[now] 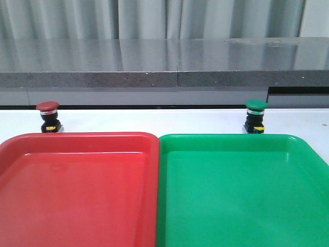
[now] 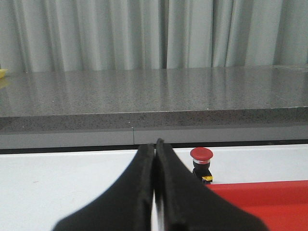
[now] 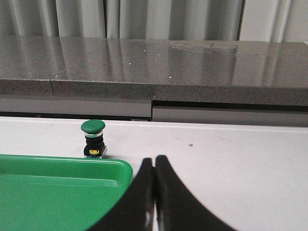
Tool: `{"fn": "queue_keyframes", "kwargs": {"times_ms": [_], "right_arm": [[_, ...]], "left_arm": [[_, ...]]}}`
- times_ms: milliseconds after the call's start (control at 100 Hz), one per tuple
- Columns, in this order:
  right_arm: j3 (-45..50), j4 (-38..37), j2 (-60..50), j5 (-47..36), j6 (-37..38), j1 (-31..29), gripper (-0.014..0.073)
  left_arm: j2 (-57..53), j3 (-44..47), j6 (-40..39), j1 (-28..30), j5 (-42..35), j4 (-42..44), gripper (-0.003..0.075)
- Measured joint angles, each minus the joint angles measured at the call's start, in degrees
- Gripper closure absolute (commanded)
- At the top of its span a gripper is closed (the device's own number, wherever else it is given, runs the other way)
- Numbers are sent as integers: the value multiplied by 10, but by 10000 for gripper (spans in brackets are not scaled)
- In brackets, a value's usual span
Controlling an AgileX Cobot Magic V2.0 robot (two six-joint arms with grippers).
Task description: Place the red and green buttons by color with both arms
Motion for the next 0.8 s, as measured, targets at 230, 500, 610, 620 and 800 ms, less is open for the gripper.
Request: {"fn": "queue_keyframes", "kwargs": {"times_ms": [230,500,610,620,800], "right_arm": [[0,0,0,0,0,0,661],[0,0,0,0,0,0,661],[0,0,0,0,0,0,661],[0,0,0,0,0,0,661],[0,0,0,0,0,0,661]], "left_arm": [[0,0,0,0,0,0,739],[0,-1,0,0,1,0,739],[6,-27,0,0,29,-3,739],[8,-30,0,0,31,-4,739],[103,-138,0,0,103,-31,739]]}}
